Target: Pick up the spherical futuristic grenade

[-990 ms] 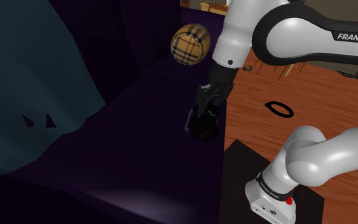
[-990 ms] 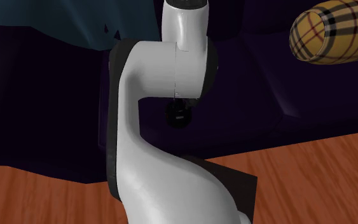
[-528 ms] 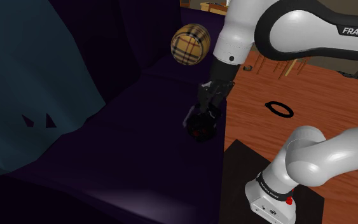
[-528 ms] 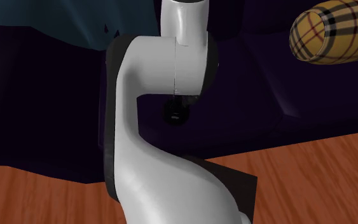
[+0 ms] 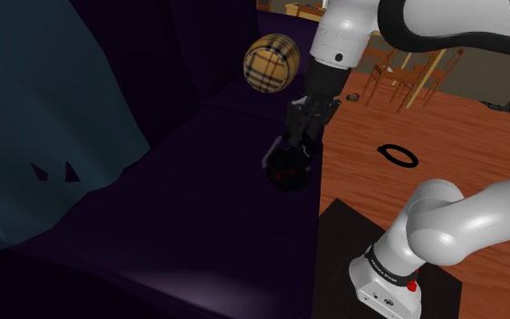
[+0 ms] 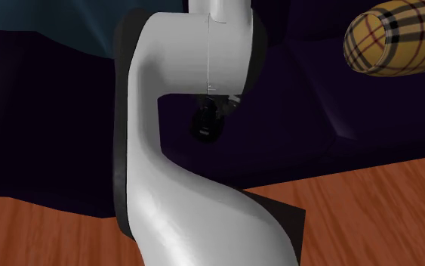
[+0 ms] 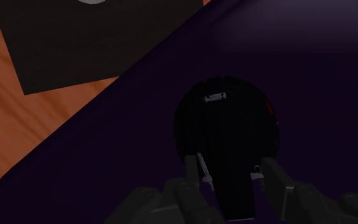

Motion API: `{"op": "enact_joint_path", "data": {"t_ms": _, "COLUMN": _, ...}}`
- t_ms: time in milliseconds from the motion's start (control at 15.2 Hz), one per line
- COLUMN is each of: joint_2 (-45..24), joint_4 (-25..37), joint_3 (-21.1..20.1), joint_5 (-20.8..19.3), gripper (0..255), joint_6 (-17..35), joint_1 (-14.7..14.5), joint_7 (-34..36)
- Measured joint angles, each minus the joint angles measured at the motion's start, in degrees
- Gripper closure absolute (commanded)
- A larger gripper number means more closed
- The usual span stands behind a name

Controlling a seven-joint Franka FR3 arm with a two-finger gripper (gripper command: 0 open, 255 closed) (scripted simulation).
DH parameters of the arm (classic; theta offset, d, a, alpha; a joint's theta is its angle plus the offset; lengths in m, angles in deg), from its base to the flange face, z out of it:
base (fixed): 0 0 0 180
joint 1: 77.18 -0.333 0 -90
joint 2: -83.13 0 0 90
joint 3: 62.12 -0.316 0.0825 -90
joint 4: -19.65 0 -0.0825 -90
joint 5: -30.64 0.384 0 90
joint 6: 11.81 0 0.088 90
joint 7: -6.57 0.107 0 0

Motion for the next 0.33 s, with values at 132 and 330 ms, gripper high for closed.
{"op": "enact_joint_path", "data": {"t_ms": 132, "joint_2": -0.24, "joint_4": 1.57, "joint_3": 0.20, "joint_5": -0.18, "gripper": 255, "joint_6": -1.33, "joint_1": 0.09, "joint_7": 0.04}}
{"op": "enact_joint_path", "data": {"t_ms": 330, "joint_2": -0.67, "joint_4": 3.95, "joint_3": 0.35, "joint_5": -0.34, "gripper": 255, "joint_6": -3.28, "joint_1": 0.16, "joint_7": 0.29}}
